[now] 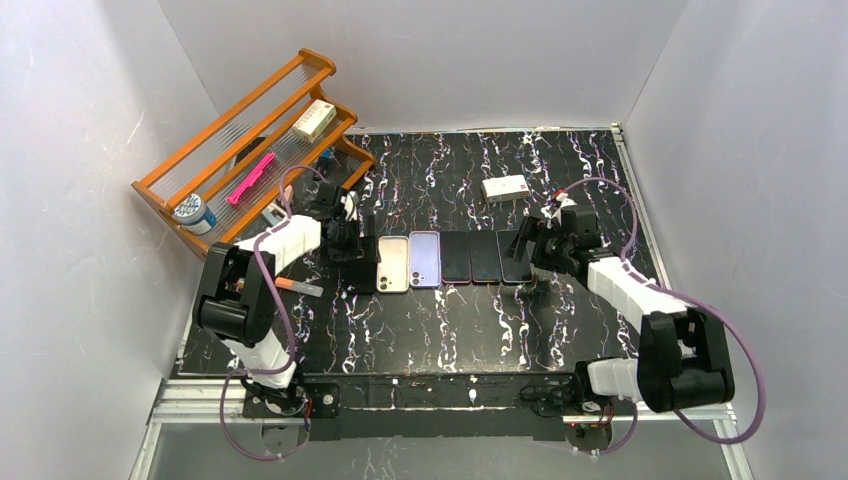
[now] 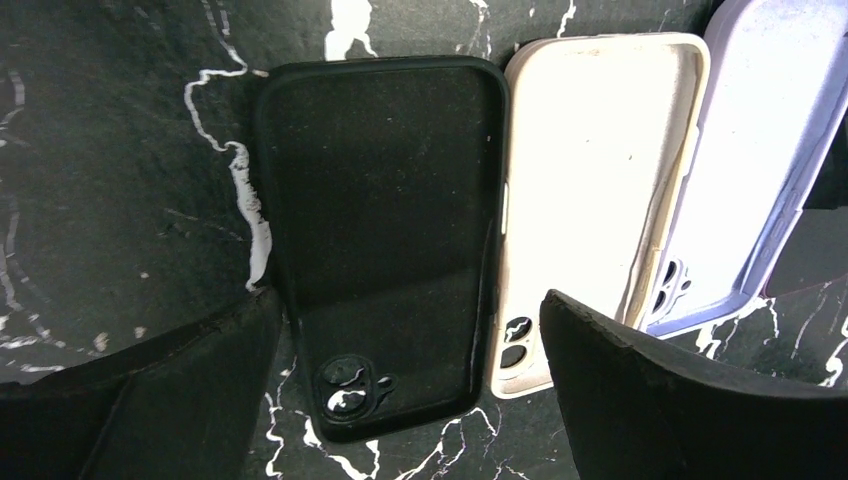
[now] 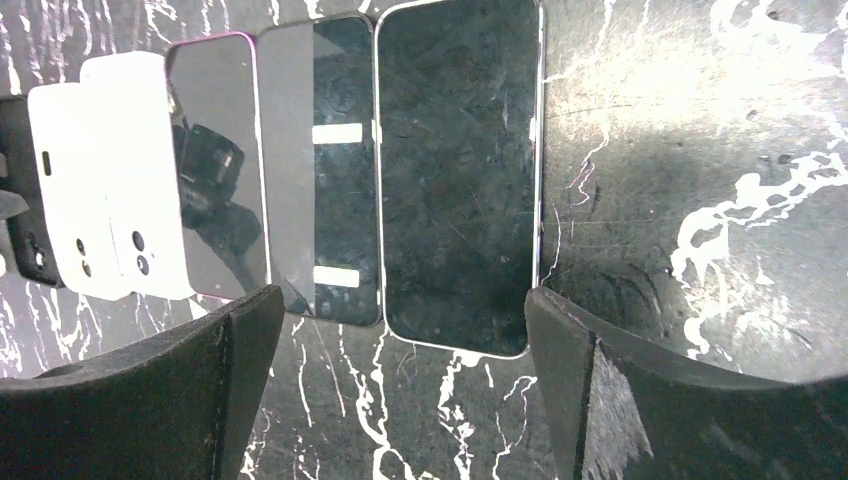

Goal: Take the phone out of the phone case
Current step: Place the phone case at the center of the board, then reset both arms

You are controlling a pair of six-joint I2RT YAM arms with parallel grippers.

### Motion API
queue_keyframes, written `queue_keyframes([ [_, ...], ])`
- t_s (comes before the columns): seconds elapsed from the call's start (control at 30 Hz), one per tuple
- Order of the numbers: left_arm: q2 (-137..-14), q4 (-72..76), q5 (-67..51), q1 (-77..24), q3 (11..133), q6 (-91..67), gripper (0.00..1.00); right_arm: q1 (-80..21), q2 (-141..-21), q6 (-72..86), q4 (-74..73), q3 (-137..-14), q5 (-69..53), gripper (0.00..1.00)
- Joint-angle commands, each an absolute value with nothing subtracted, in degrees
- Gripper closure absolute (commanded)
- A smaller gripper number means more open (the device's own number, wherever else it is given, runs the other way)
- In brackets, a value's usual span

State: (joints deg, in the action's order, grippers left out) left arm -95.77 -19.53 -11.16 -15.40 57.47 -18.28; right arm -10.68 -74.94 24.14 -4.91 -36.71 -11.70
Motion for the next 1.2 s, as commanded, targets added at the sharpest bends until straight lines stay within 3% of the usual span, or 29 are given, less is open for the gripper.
queue_keyframes([
  [0.0, -88.75, -21.41, -5.42, -15.61, 57.46, -18.27, 0.02, -10.73, -68.14, 23.82, -8.74, -39.59, -8.48, 0.01],
  [0.47, -45.59, -23.93, 18.42, -15.69, 55.97, -18.83, 0.02, -10.64, -39.28, 23.30, -22.85, -49.15, 5.77, 0.01],
  [0.73, -24.48, -23.67, 28.30, -15.73, 56.05, -15.52, 0.02, -10.64, -24.86, 18.88, -21.94, -49.82, 14.48, 0.01],
  [1.17, -14.87, -21.67, 31.73, -15.65, 49.92, -16.98, 0.02, -10.68, -15.04, 11.38, -18.19, -45.25, 21.40, 0.01],
])
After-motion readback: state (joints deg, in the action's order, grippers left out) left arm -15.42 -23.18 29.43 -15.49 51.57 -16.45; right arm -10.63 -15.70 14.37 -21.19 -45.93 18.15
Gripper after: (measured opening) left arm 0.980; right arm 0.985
